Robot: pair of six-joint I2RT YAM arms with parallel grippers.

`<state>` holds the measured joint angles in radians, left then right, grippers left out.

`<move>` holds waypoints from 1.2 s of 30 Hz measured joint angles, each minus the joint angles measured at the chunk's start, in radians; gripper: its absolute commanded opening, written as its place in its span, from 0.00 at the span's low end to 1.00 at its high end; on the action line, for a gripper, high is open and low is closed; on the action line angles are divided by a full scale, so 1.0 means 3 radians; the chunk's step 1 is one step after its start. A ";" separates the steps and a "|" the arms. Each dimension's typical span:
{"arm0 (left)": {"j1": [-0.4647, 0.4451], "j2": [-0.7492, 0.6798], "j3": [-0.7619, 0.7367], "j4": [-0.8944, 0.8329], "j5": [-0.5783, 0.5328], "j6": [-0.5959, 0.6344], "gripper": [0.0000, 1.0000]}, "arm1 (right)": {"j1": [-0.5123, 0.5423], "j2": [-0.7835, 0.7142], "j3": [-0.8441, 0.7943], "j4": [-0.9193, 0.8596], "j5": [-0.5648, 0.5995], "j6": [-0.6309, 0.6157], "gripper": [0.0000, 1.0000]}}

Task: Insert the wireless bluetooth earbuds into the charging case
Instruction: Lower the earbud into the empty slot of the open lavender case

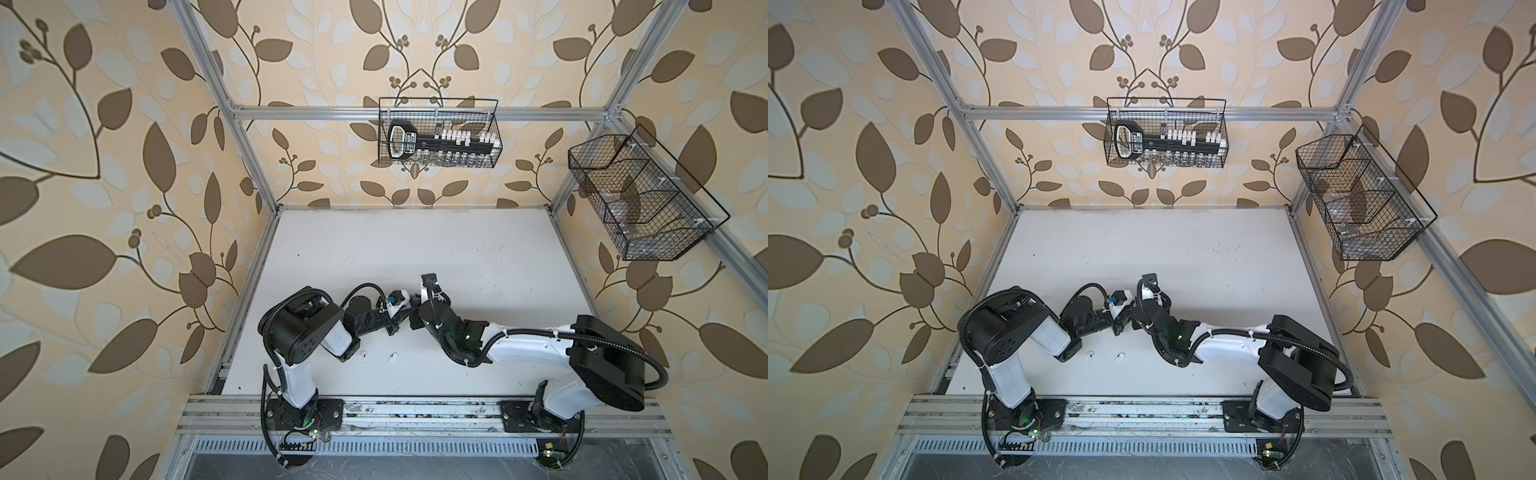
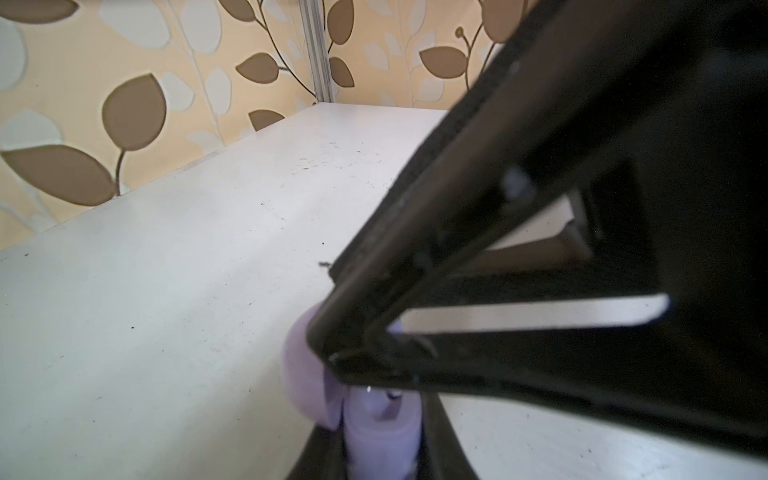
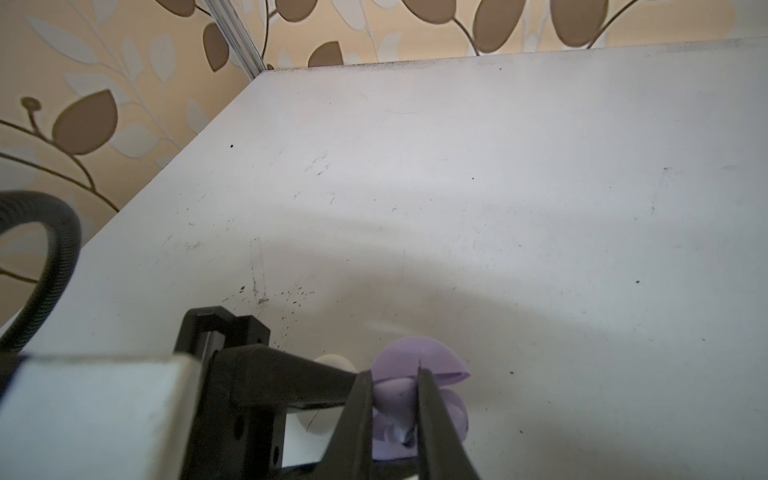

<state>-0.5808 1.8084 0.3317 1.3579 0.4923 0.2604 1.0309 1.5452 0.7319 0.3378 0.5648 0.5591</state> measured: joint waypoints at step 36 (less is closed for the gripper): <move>0.0000 0.0000 -0.0001 0.0000 0.0028 -0.0003 0.09 | 0.0014 0.0053 -0.0080 0.0074 -0.0025 -0.0036 0.16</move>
<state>-0.5808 1.8084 0.3313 1.3579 0.5007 0.2596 1.0351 1.5612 0.7078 0.3599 0.5571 0.5484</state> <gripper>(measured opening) 0.232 0.168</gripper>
